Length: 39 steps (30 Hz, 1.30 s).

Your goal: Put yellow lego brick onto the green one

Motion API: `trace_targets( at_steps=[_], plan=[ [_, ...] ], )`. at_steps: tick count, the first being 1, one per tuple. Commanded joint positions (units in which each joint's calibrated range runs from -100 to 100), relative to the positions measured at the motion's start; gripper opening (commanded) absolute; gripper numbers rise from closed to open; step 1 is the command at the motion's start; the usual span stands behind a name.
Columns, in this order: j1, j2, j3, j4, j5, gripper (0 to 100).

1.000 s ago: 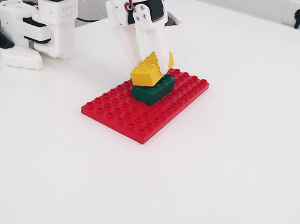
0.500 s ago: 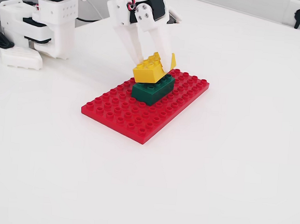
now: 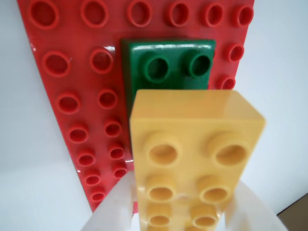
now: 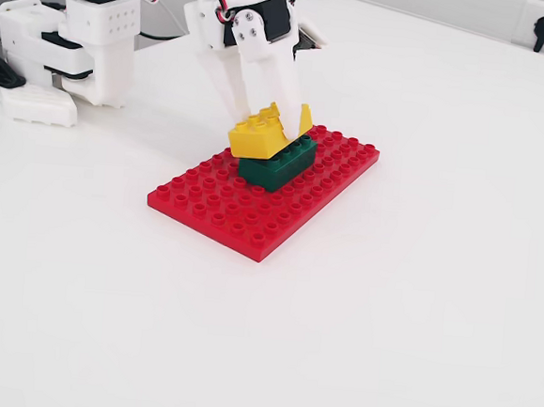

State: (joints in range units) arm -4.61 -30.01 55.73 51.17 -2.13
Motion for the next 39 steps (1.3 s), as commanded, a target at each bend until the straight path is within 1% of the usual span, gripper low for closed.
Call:
trace_targets(
  at_steps=[1, 8, 35, 39],
  plan=[
    [0.0, -1.4, -0.6, -0.6, 0.2, 16],
    [-3.5, -1.4, -0.2, -0.5, -0.2, 16],
    [-3.6, -1.4, -0.5, -0.6, 0.2, 17],
    [-3.6, -1.4, -0.2, -0.6, 0.2, 26]
  ],
)
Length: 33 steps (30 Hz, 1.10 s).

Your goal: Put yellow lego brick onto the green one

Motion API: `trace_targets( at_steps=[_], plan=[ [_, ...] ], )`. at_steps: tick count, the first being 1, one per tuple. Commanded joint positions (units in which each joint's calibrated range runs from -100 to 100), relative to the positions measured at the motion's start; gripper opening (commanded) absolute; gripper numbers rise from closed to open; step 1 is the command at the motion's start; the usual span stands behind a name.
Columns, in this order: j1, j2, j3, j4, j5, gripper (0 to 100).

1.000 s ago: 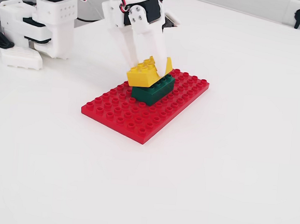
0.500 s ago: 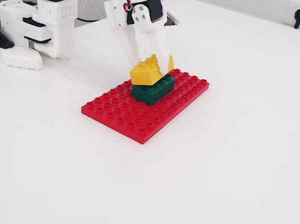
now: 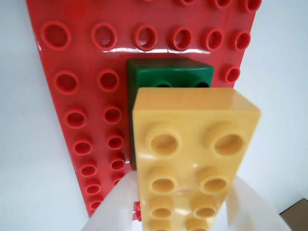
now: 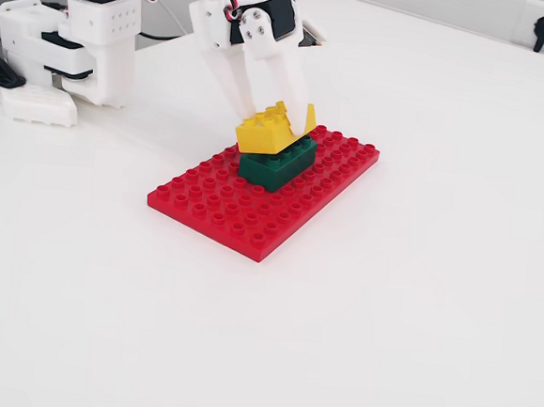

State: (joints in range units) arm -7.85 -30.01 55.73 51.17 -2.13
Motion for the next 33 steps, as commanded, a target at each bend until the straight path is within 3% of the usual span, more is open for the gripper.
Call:
trace_targets(
  at_steps=[1, 14, 25, 27, 30, 33],
  plan=[
    [-0.4, -1.4, -0.2, -0.6, 0.2, 28],
    [-0.4, -3.2, -0.8, 0.8, 0.3, 29],
    [-0.3, -18.5, -0.9, 11.5, 1.7, 28],
    [0.2, -20.2, -1.1, 13.6, 1.7, 21],
    [0.2, -24.2, -0.3, 16.0, 1.7, 2],
    [0.3, -29.8, -0.2, 19.9, 1.7, 2]
  ],
)
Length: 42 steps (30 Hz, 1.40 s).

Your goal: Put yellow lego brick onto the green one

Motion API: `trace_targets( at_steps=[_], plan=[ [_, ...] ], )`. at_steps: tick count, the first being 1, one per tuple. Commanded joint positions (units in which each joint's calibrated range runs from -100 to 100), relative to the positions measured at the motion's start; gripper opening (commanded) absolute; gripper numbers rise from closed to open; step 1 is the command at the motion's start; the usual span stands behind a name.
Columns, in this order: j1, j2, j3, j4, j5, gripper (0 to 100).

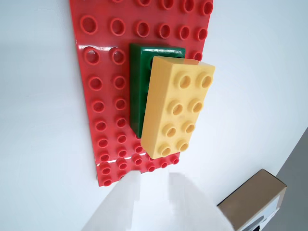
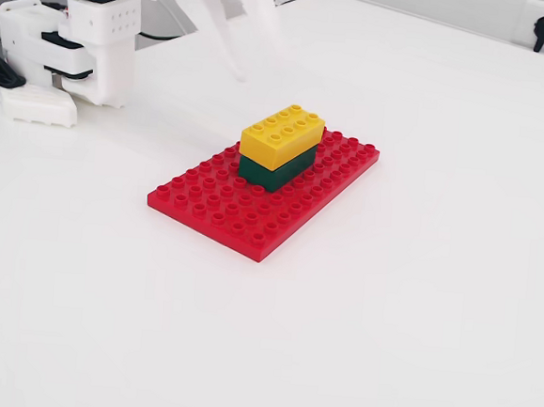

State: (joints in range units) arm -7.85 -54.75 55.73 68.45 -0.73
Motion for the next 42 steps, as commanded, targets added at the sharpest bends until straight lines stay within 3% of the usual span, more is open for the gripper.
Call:
trace_targets(
  at_steps=[1, 6, 13, 27, 42],
  plan=[
    [0.3, -7.3, -0.1, 3.2, 0.3, 2],
    [1.3, -20.9, 3.6, 10.0, 0.3, 1],
    [1.1, -44.3, 19.5, 10.5, 0.3, 1],
    [9.1, -43.3, 37.0, 5.7, 0.3, 1],
    [9.0, -43.3, 36.8, 5.7, 0.2, 1]
  ],
)
